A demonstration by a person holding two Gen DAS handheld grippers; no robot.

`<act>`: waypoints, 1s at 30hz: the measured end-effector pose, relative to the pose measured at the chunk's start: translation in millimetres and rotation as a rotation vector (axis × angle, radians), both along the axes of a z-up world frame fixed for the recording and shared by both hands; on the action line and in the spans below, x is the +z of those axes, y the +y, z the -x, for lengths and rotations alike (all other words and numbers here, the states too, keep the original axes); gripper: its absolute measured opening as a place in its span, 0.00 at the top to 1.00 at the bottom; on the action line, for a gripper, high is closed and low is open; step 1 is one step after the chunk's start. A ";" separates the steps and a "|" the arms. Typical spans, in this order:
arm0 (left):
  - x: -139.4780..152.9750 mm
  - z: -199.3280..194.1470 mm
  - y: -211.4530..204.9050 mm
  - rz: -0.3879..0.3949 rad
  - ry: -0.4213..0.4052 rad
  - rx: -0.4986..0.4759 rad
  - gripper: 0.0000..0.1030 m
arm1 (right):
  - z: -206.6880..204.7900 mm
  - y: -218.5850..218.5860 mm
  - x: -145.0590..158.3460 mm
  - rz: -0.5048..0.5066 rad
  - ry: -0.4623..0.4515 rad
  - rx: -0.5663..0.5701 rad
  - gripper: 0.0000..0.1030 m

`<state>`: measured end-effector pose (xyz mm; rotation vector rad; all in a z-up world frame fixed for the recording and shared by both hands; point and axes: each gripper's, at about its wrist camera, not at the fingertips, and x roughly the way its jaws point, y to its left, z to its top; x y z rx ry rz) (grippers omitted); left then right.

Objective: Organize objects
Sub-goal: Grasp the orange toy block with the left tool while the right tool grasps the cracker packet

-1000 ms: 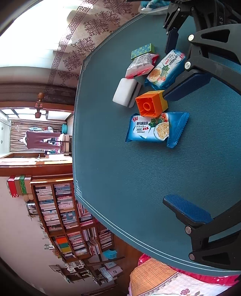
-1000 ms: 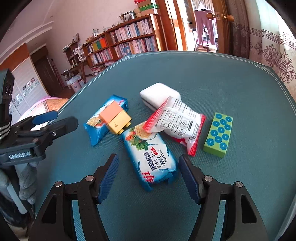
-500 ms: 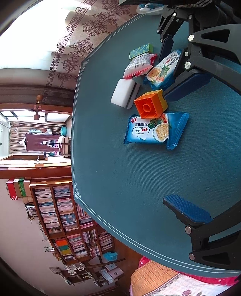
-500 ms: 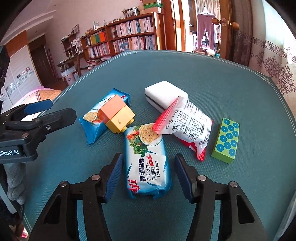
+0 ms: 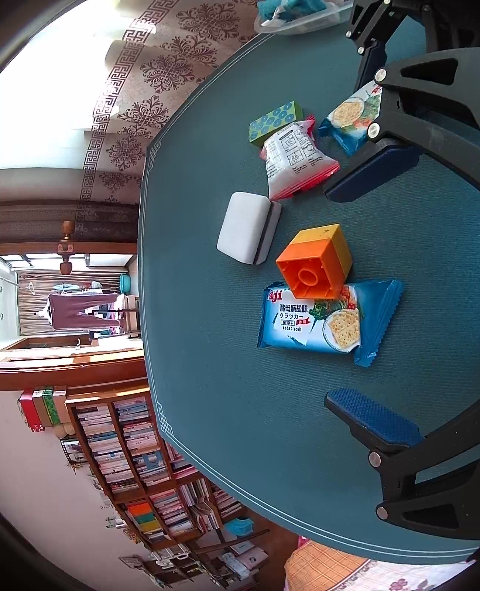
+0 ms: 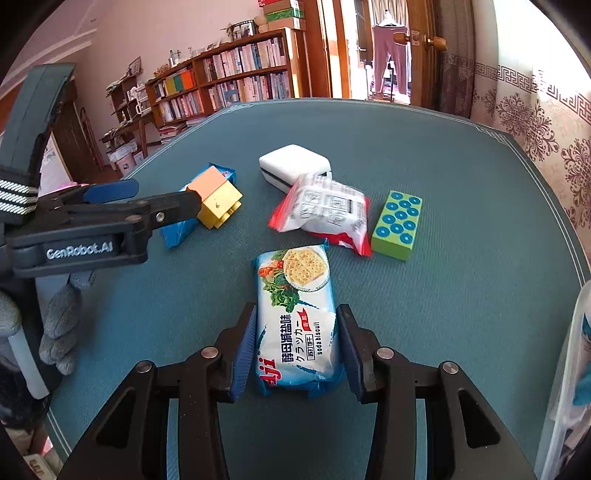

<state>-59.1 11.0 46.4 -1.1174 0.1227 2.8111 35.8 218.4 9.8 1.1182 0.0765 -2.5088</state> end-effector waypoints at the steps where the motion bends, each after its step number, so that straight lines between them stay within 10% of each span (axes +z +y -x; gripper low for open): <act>1: -0.3 1.8 1.5 0.000 -0.001 -0.001 0.01 | -3.7 2.4 0.1 0.002 -0.001 -0.002 0.57; 17: -15.9 25.3 19.9 0.041 -0.032 0.020 0.20 | -16.1 8.9 -2.9 0.011 0.002 0.001 0.57; 25: -14.4 21.0 22.9 0.079 0.001 0.021 0.52 | -16.2 10.5 -2.6 0.010 0.002 0.000 0.57; 30: -10.4 16.4 19.1 0.043 -0.006 0.025 0.55 | -16.5 10.8 -2.2 0.019 0.000 0.000 0.57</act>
